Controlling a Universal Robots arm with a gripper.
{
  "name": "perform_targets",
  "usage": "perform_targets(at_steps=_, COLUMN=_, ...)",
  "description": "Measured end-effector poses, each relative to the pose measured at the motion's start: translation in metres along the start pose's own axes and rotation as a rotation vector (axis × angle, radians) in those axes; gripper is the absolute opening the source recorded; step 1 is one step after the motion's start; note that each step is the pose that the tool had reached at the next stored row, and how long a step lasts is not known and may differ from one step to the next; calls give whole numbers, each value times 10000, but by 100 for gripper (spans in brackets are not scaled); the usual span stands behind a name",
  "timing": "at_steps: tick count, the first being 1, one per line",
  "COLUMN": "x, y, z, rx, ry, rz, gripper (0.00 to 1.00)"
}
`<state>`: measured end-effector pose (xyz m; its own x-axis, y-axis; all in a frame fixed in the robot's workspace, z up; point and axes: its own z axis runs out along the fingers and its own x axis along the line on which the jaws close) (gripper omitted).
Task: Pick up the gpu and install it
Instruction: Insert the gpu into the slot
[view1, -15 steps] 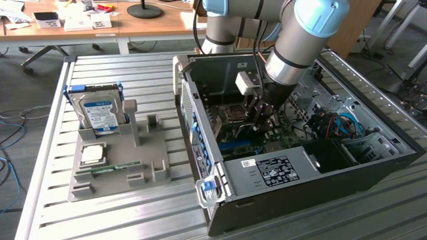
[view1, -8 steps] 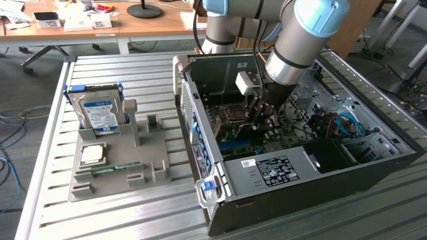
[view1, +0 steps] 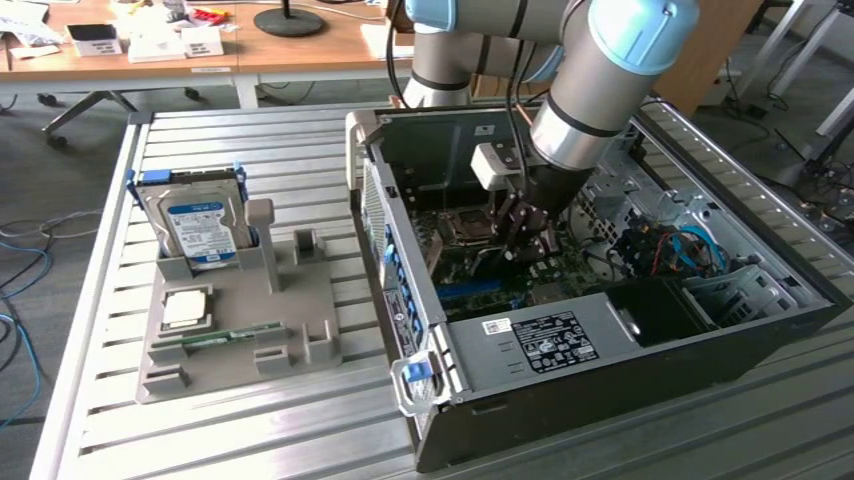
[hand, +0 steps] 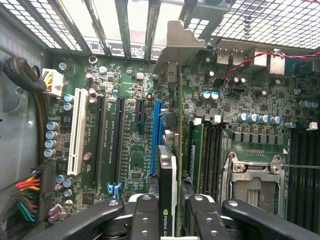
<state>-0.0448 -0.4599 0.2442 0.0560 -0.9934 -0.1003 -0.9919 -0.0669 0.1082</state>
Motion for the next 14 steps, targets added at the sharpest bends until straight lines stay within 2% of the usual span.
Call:
perform_targets(at_steps=3, x=-4, y=3, z=-32, rx=2, ry=-2, rz=0, gripper=27)
perform_targets(at_steps=12, x=-22, y=24, z=-218, rx=0, ry=0, rz=0, gripper=27)
perform_targets(at_steps=14, x=-23, y=25, z=-227, rx=1, ry=-2, rz=0, gripper=27)
